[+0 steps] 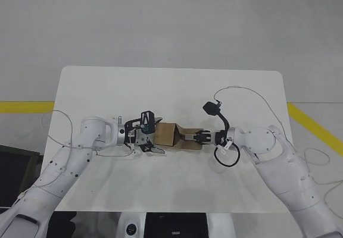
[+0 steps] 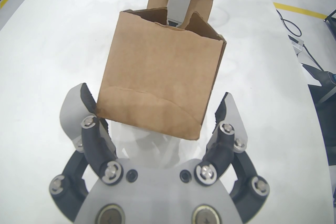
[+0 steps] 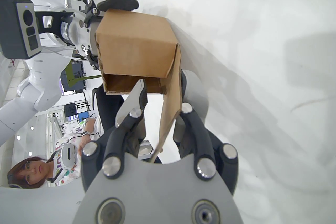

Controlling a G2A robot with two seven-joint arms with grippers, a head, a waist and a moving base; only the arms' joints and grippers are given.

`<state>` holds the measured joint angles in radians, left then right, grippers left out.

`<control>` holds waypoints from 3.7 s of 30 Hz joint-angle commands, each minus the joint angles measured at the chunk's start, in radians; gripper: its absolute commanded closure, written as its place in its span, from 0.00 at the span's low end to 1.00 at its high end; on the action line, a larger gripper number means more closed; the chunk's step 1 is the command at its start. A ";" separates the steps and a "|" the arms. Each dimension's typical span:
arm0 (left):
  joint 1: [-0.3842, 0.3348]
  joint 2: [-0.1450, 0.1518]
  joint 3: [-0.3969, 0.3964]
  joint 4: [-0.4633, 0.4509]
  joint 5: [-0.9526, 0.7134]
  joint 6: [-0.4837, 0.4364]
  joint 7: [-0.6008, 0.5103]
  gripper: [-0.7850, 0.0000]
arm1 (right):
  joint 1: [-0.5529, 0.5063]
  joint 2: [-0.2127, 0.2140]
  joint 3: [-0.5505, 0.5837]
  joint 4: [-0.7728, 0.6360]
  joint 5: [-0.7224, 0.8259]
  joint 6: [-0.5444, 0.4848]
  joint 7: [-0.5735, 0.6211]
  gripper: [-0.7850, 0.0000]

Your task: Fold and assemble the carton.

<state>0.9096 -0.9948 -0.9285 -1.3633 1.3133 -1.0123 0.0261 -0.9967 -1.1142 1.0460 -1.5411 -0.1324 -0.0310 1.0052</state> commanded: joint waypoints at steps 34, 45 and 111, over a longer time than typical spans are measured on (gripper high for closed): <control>0.008 0.000 -0.005 -0.012 0.002 0.000 -0.012 0.00 | 0.007 0.015 0.052 -0.022 -0.041 0.061 0.034 0.50; 0.007 -0.001 -0.006 -0.013 0.005 0.000 -0.015 0.00 | -0.052 0.030 0.082 -0.072 -0.034 0.084 0.060 0.54; 0.008 -0.008 -0.001 -0.011 0.076 0.008 0.003 0.00 | 0.081 -0.034 -0.089 0.105 0.171 -0.155 -0.075 0.69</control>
<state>0.9174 -1.0032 -0.9292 -1.3743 1.3876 -1.0046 0.0280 -0.9146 -1.1475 0.9565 -1.4368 0.0344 -0.1829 0.9317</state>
